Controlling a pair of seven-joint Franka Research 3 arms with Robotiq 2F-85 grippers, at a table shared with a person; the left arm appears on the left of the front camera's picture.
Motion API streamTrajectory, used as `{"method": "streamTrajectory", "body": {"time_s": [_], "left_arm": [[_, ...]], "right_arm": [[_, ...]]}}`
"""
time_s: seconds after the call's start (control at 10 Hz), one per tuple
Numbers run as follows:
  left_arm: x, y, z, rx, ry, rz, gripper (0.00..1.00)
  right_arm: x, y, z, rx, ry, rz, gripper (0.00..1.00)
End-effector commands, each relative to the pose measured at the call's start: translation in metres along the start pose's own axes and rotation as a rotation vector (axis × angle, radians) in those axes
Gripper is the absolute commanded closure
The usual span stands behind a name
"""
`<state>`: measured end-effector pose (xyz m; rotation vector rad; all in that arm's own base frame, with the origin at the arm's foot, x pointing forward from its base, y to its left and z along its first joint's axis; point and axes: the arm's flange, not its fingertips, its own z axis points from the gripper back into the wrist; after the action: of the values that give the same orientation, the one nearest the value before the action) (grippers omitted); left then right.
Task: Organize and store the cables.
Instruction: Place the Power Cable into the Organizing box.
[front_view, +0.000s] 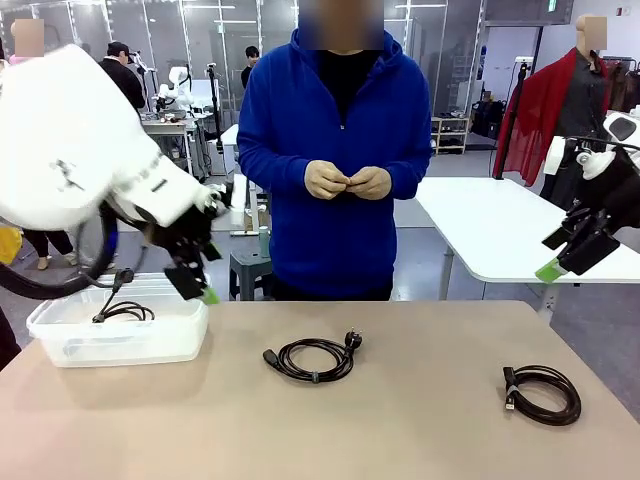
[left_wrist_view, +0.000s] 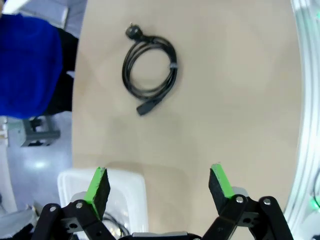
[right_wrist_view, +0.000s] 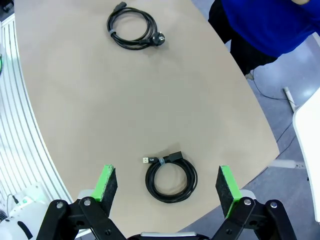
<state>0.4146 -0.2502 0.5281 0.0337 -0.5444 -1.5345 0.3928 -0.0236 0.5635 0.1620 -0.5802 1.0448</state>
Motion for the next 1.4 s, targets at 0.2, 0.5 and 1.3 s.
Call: {"method": "streamTrajectory", "body": {"time_s": [0.2,0.5,1.3], "left_arm": [[0.034,0.007,-0.052,-0.009,-0.014,-0.072,0.00],[0.050,0.005,-0.075,-0.055,0.028,-0.054,0.00],[0.052,0.005,-0.089,-0.061,0.047,-0.018,0.00]], "right_arm": [[0.000,0.000,0.000,0.000,0.000,0.000,0.00],[0.000,0.000,0.000,0.000,0.000,0.000,0.00],[0.000,0.000,0.000,0.000,0.000,0.000,0.00]]}}
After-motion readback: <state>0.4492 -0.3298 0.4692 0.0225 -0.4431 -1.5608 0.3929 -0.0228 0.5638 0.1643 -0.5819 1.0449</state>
